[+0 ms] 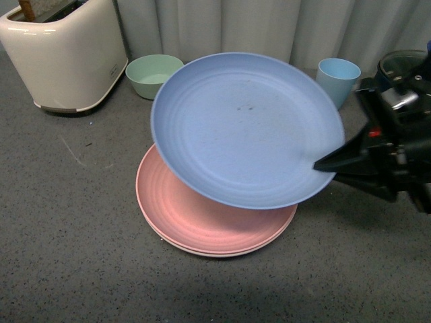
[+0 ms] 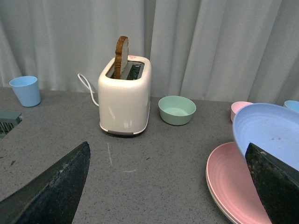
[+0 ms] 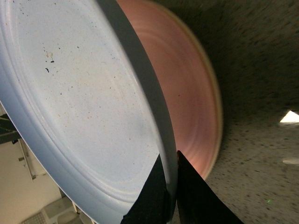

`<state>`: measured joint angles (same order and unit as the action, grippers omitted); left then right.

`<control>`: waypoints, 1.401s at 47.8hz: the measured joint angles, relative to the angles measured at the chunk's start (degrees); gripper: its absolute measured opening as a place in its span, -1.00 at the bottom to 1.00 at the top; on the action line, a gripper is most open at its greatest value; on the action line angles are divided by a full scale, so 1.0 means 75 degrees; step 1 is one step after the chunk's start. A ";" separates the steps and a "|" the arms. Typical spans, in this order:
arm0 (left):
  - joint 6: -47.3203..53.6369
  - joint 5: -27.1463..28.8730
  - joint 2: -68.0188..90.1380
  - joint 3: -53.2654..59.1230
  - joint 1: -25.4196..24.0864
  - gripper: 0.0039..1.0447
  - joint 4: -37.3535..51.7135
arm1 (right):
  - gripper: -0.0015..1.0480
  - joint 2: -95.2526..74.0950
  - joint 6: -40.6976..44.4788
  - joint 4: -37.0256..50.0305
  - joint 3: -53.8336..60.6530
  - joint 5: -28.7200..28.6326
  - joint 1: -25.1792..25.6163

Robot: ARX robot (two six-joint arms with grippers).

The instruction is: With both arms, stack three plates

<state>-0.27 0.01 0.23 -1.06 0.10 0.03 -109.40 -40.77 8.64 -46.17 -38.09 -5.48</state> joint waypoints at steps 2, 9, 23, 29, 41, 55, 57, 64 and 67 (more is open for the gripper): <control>0.0000 0.0000 0.0000 0.0000 0.0003 0.88 0.0000 | -0.96 -0.0259 -0.0233 -0.0003 -0.0178 0.0102 -0.0332; 0.0000 0.0000 0.0000 0.0000 0.0000 0.88 0.0000 | -0.96 -0.0851 -0.0691 -0.0315 -0.0688 0.0417 -0.0880; 0.0000 0.0000 0.0000 0.0000 0.0000 0.88 0.0000 | -0.84 -0.1244 -0.0603 -0.0959 -0.1000 0.0854 -0.1037; 0.0000 0.0000 0.0000 0.0000 0.0000 0.88 0.0000 | -0.37 -0.0988 -0.0221 -0.1003 -0.0906 0.1262 -0.0997; -0.0003 0.0000 0.0000 0.0000 0.0000 0.88 0.0000 | 0.55 0.0906 0.1291 -0.0603 0.0003 0.2777 -0.0542; 0.0000 0.0000 -0.0015 0.0000 0.0000 0.88 0.0000 | 0.31 0.1131 0.4366 0.6339 0.2847 0.6070 -0.0446; 0.0000 0.0026 -0.0009 0.0000 0.0000 0.88 -0.0003 | 0.20 0.1195 0.4639 0.7315 0.3197 0.6117 -0.0399; 0.0000 0.0000 -0.0006 0.0000 0.0003 0.88 0.0000 | -0.20 0.2200 0.5170 0.8874 0.3803 0.6044 -0.0210; 0.0000 0.0003 -0.0006 0.0000 0.0000 0.88 0.0000 | -0.44 0.2702 0.5284 0.8810 0.4164 0.5945 -0.0119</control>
<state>-0.27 0.03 0.19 -1.06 0.10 0.03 -89.14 -1.15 74.72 -14.94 6.50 -6.37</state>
